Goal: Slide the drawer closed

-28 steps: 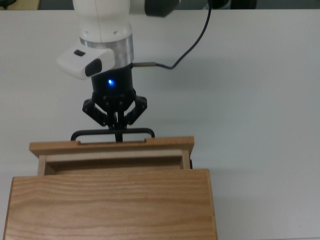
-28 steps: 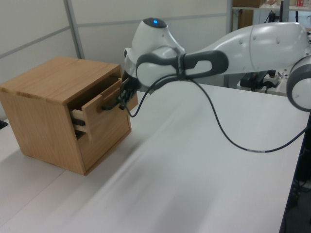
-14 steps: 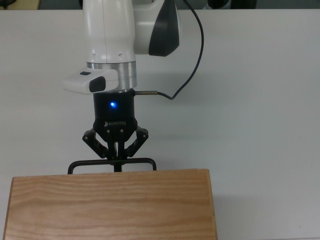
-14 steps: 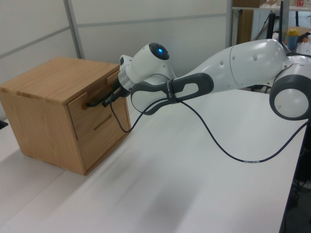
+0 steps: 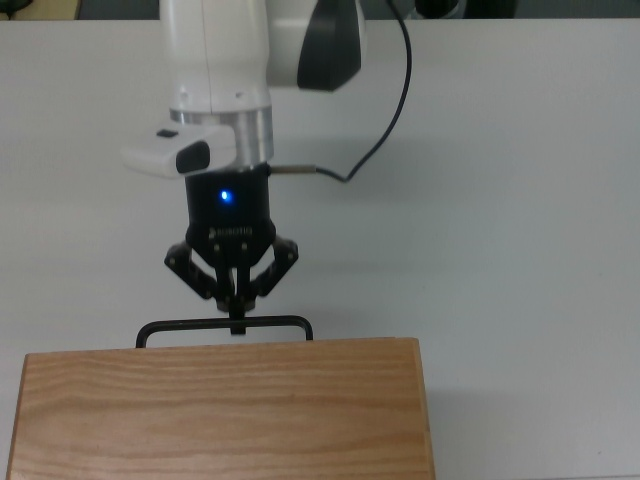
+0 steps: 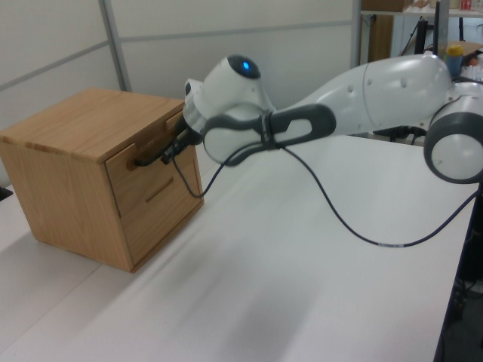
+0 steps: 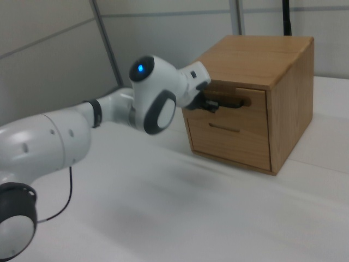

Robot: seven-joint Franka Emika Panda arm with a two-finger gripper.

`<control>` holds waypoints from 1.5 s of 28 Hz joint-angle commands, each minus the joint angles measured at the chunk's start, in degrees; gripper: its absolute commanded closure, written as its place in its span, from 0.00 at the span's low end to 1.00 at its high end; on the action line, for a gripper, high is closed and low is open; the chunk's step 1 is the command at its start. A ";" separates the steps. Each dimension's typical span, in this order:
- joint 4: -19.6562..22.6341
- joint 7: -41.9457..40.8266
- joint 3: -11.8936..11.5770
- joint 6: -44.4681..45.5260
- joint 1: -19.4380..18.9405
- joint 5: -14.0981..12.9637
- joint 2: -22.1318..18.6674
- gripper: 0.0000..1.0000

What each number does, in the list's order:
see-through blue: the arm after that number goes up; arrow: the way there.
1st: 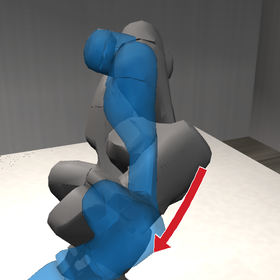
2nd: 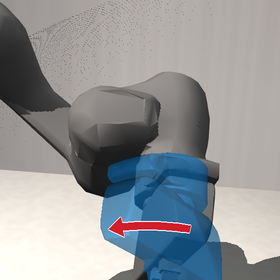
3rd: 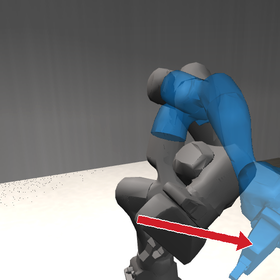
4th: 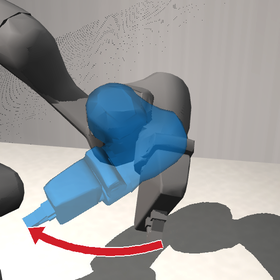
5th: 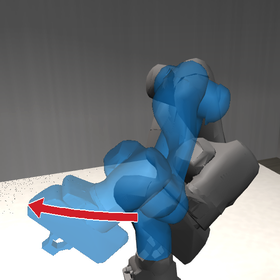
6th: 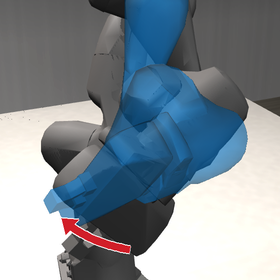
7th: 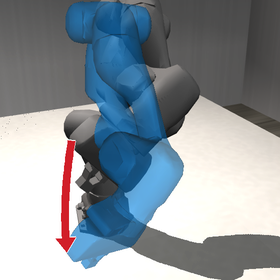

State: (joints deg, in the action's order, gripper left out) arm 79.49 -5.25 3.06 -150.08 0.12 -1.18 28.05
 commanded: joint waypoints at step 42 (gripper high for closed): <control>-1.09 2.17 -0.96 62.02 0.58 -0.32 -22.51 0.00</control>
State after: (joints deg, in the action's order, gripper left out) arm 78.17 -3.90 2.48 -89.62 0.67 -1.19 6.49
